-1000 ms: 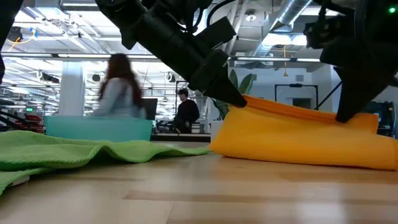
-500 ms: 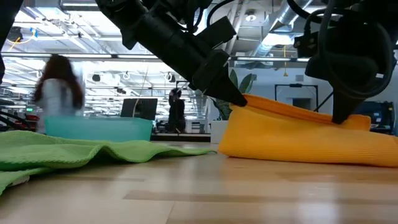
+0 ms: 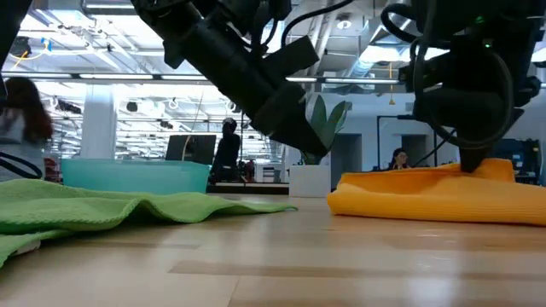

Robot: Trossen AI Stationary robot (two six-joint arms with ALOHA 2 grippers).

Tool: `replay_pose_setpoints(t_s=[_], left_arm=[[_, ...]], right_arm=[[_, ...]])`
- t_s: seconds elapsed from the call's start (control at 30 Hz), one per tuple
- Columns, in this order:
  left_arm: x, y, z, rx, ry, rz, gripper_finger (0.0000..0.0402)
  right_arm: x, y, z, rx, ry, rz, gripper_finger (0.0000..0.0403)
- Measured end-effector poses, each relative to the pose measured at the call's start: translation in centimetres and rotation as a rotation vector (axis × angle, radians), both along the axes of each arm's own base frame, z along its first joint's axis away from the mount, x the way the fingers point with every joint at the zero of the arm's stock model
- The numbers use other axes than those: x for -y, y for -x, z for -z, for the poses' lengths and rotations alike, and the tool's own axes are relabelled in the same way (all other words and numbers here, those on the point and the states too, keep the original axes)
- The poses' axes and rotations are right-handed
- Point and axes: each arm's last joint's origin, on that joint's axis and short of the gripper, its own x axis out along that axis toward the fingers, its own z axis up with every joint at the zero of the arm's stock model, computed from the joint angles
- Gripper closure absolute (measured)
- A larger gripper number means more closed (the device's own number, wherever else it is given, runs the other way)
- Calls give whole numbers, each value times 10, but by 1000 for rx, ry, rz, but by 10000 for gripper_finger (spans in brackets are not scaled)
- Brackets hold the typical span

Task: Roll microfiber towels into tight, uniform cylinder then place into a basket
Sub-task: Fold the yellow microfiber cloth

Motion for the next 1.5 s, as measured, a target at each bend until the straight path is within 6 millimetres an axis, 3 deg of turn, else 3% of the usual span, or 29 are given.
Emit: replay_pose_setpoints(t_s=[0.27, 0.57, 0.7, 0.97, 1.27, 1.5], left_arm=[[29, 2, 0, -21, 151, 358, 329], [46, -1, -4, 63, 28, 465, 330], [46, -10, 10, 122, 7, 472, 330], [33, -22, 38, 148, -89, 345, 330], [0, -24, 48, 90, 98, 293, 330], [-8, -22, 51, 51, 156, 335, 329]], right_arm=[[15, -5, -1, -14, 13, 42, 386], [29, -10, 0, -84, -54, 25, 359], [29, -11, 0, -74, -57, 26, 363], [28, -11, 0, -67, -60, 22, 377], [31, -13, 0, -73, -84, 42, 356], [36, -14, 0, -99, -110, 21, 336]])
